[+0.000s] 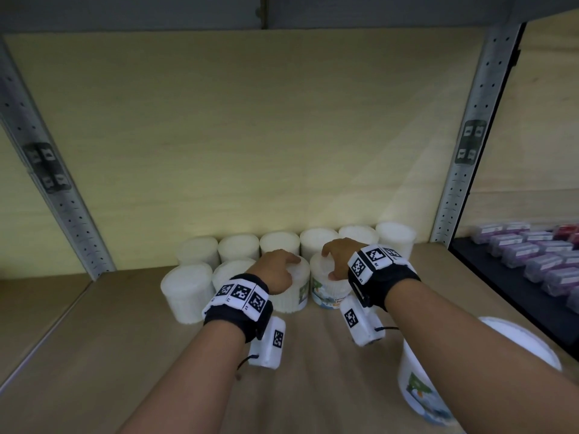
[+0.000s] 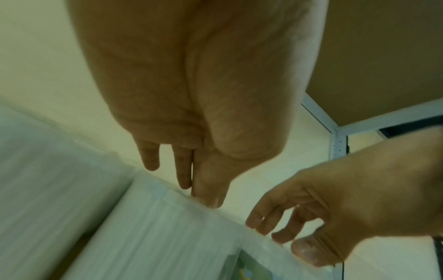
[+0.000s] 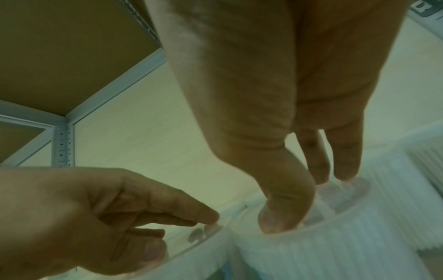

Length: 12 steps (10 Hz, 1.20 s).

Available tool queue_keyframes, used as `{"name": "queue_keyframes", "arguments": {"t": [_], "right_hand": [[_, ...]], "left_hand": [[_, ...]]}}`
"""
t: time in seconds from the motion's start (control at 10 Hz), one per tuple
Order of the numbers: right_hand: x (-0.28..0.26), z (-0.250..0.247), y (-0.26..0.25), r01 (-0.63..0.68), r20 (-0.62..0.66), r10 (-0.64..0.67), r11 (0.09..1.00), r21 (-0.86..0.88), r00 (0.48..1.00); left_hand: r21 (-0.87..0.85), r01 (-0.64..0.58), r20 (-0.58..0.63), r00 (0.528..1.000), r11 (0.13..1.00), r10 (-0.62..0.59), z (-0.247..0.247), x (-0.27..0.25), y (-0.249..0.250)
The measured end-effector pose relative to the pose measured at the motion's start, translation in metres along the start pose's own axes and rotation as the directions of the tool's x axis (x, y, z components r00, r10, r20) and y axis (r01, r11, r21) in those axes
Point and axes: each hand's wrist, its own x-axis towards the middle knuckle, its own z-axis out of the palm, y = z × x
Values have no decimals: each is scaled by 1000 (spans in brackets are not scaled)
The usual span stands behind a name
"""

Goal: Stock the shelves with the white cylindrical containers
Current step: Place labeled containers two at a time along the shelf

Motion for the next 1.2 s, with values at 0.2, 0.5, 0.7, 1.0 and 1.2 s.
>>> {"name": "queue_keyframes", "arguments": {"t": [0.2,0.5,0.7,1.0,1.2], "right_hand": [[3,-5,-2,-37,53,37,999,13,998],[4,-2,-2,-59,35,57,998,39,998],[1,1,-1,-62,-17,63,996,71,998],[-4,3,5,-50,-89,66,984,172,994],[-6,2,5,-46,-77,60,984,173,995]], "left_hand": [[1,112,-276,955,994,-107,11,4,-2],[138,125,-202,975,982,-96,17,4,-1],[63,42,-42,998,997,-40,9,4,-2],[-36,-2,-123,992,999,-3,5,1,0],[128,123,-290,954,984,-81,22,2,1]]}}
